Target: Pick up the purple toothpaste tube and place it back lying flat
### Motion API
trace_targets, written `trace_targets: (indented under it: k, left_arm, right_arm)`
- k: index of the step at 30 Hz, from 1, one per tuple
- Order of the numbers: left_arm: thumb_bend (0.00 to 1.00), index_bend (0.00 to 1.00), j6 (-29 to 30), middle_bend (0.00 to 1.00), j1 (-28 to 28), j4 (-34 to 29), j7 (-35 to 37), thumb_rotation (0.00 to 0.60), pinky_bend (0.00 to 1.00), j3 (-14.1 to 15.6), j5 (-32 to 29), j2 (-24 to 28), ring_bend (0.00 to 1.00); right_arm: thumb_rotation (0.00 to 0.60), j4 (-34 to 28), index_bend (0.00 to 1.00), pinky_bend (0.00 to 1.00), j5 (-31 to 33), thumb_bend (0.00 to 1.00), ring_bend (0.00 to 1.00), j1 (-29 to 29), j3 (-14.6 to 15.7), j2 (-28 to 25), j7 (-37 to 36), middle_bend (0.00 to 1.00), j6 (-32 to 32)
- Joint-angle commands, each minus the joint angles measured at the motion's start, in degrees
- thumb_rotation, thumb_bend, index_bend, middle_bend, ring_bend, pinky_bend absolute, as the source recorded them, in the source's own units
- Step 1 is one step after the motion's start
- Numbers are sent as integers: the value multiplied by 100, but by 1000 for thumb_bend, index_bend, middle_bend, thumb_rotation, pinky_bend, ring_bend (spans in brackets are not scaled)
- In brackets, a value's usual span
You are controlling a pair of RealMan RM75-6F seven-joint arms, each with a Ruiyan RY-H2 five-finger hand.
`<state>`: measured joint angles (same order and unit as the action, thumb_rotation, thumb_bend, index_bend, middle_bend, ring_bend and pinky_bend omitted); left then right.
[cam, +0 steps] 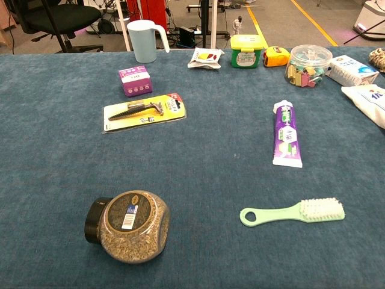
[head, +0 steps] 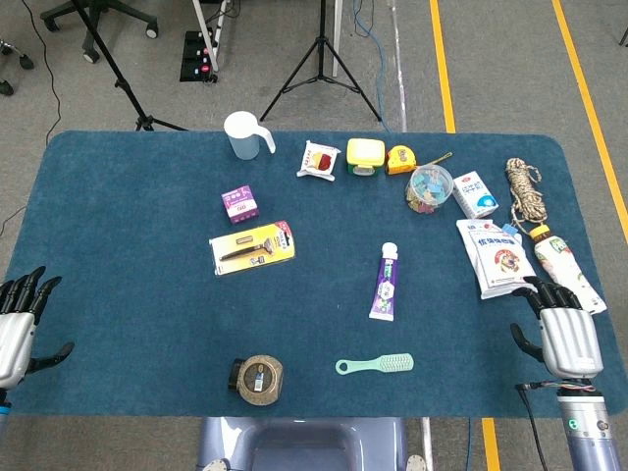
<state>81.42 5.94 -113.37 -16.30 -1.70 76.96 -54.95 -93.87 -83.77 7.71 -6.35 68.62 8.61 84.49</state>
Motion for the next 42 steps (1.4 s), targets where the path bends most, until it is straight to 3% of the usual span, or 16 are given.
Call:
trace_targets:
  k: [1,13,24,35,42]
  left_arm:
    - [181,86,-9,26,0,6,5,600,12,9,0,-1,11]
    - [180,86,37,26,-31,45,123,600,12,-2,15,68,11]
    - [181,86,-74,26,44,-4,110,600,12,10,117,188,11]
    - [179,88,-253,26,286,-135,-4,600,12,-149,89,262,11]
    - [181,88,-314,25,419,-233,5,600,12,-267,60,335,11]
  right_arm:
    - [600,-4,332,222,16,334,261,4,0,0,9,226,-16]
    - [600,-110,329,222,-28,334,262,-6,19,-53,-7,226,2]
    - [600,-454,258,251,-102,334,257,101,42,-378,-543,222,-275]
    - [600,-911,179,265,-387,334,238,884,-6,-794,-1438,205,-1434]
    - [600,-853,164,260,-295,334,235,1547,-137,-780,-1437,209,-2332]
